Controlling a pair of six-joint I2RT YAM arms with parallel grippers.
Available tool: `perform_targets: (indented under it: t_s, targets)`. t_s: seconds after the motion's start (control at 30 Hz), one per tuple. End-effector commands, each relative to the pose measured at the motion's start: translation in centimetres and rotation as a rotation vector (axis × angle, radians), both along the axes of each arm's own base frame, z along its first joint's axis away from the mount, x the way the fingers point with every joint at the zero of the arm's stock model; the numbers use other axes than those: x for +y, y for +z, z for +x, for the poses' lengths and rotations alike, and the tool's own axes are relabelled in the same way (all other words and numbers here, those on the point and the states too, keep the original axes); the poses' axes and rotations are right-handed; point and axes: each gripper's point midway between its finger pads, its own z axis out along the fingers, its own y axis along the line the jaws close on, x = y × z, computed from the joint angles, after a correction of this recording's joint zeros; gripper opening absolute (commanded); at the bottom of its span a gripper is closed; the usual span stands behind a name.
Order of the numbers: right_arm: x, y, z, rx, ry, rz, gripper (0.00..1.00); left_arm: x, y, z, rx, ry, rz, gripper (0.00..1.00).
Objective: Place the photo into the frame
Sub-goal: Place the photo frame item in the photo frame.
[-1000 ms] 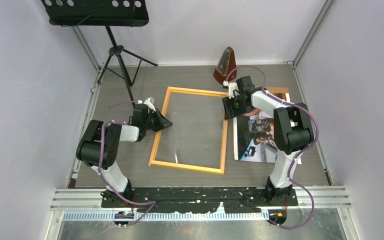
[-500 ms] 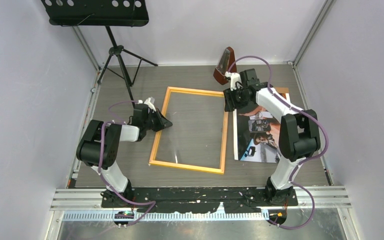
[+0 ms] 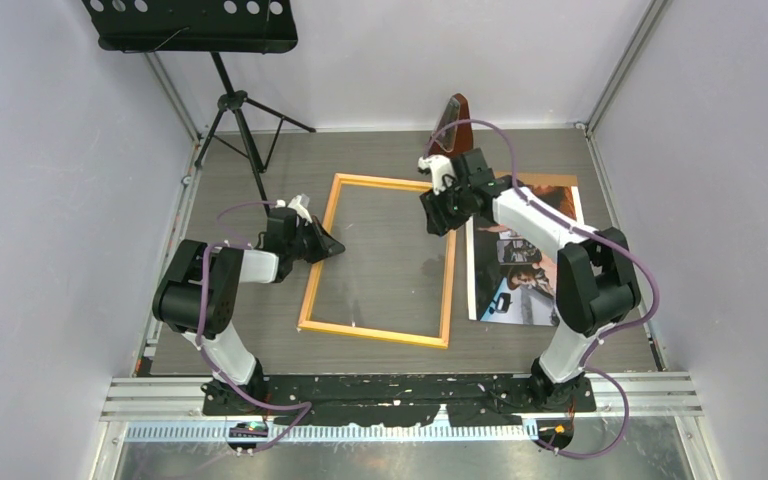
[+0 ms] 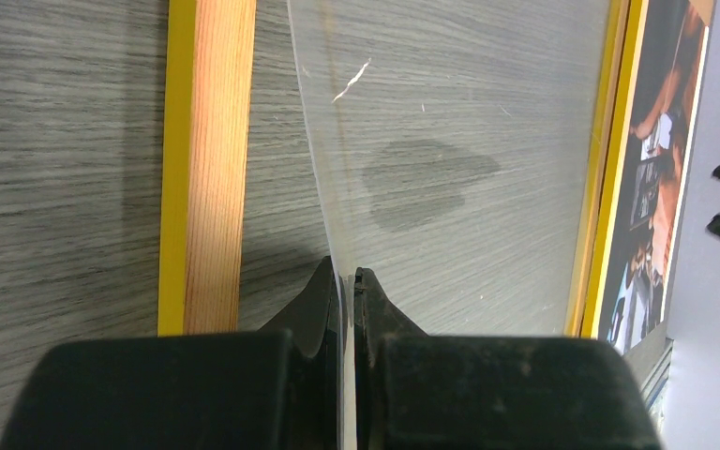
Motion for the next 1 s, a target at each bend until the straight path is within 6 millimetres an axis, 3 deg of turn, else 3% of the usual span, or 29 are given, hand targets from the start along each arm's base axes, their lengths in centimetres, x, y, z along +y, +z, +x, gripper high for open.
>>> perform_targets:
  t_s: [0.0,0.2,0.4,0.97]
  targets:
    - [1.7,0.7,-0.9,-0.094,0.082,-0.031,0.51,0.5,-1.3,-0.4,0.018,-0.017,0.075,0.00]
    - [3.6,-1.9,-3.3,-0.083,0.179,-0.101,0.51,0.5,-1.2,-0.4,0.015,-0.017,0.074,0.00]
    - [5.6,-3.1,-5.0,-0.098,0.260,-0.146,0.51,0.5,-1.3,-0.4,0.018,-0.018,0.075,0.00]
    - [10.7,-4.5,-4.6,-0.103,0.357,-0.160,0.50,0.5,-1.3,-0.4,0.017,-0.020,0.079,0.00]
